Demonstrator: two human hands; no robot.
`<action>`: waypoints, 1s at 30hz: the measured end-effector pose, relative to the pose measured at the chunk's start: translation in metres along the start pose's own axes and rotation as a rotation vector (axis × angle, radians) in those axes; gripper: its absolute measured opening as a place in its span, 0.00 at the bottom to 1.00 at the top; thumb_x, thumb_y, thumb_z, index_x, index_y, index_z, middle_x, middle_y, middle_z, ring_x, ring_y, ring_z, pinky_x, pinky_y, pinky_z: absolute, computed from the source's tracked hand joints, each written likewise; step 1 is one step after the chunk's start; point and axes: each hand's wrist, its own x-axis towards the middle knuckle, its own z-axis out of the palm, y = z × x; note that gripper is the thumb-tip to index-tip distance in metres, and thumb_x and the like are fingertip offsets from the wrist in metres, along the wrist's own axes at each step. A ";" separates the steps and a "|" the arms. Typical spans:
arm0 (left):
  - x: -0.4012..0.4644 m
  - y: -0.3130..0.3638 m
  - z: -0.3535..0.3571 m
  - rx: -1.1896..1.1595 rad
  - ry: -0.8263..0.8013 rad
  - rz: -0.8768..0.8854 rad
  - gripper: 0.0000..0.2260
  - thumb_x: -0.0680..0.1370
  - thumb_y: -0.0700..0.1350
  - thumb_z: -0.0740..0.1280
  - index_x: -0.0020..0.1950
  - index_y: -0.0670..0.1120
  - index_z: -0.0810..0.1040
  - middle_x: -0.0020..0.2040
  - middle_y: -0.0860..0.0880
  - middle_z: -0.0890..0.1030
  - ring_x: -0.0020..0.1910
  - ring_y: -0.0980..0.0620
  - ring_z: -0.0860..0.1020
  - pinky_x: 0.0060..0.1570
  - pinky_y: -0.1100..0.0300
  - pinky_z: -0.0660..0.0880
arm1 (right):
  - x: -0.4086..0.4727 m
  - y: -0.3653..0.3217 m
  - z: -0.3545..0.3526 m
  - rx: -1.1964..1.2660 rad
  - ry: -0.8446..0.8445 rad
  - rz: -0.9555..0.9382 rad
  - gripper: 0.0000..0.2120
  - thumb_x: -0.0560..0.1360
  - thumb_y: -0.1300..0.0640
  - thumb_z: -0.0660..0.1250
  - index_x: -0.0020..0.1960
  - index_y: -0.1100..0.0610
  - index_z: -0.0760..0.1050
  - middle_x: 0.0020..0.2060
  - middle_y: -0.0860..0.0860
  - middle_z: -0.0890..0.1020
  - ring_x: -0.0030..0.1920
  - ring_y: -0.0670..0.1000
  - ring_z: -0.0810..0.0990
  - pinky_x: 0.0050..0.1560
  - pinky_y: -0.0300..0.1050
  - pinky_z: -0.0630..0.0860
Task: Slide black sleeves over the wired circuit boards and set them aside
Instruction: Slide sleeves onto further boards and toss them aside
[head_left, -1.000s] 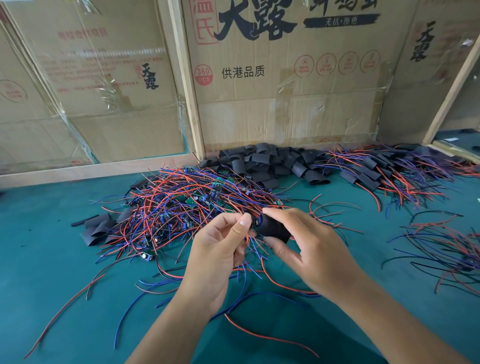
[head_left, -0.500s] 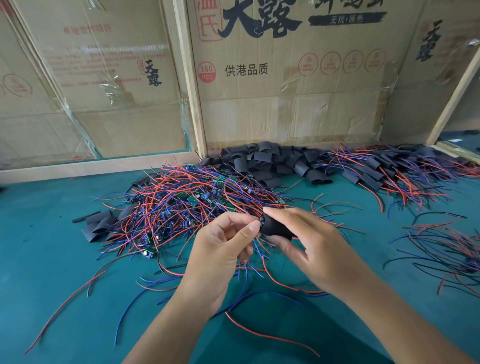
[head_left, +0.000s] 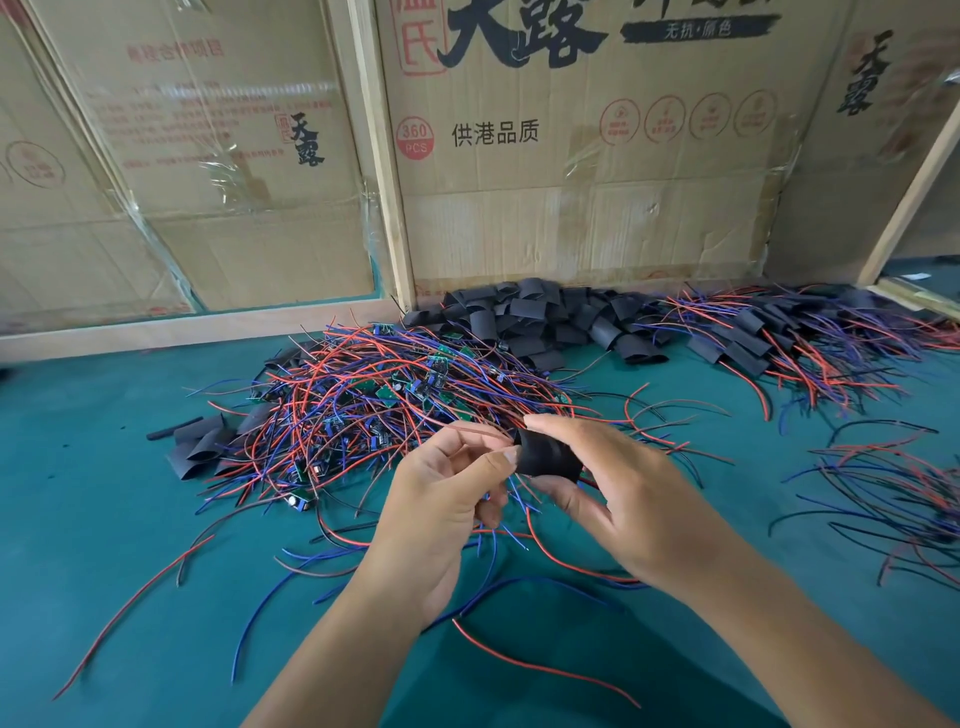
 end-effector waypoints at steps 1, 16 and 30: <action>0.000 0.000 0.000 -0.004 -0.003 -0.026 0.09 0.75 0.36 0.70 0.39 0.48 0.81 0.34 0.49 0.76 0.28 0.55 0.71 0.28 0.62 0.67 | 0.000 -0.001 0.000 0.030 -0.003 0.023 0.19 0.79 0.49 0.64 0.65 0.59 0.74 0.57 0.49 0.82 0.55 0.49 0.80 0.55 0.43 0.75; 0.003 -0.009 0.003 -0.137 -0.029 -0.250 0.09 0.78 0.36 0.65 0.41 0.48 0.76 0.34 0.51 0.77 0.27 0.55 0.73 0.26 0.65 0.70 | -0.002 0.003 0.007 -0.114 0.049 0.026 0.10 0.73 0.63 0.72 0.54 0.60 0.79 0.44 0.49 0.84 0.41 0.52 0.82 0.39 0.49 0.77; 0.012 -0.012 0.001 -0.264 0.145 -0.386 0.01 0.79 0.43 0.64 0.48 0.46 0.75 0.34 0.50 0.74 0.27 0.53 0.68 0.25 0.62 0.65 | 0.029 0.094 -0.034 -0.357 0.281 0.249 0.08 0.74 0.60 0.74 0.51 0.61 0.79 0.49 0.55 0.77 0.52 0.59 0.77 0.48 0.51 0.74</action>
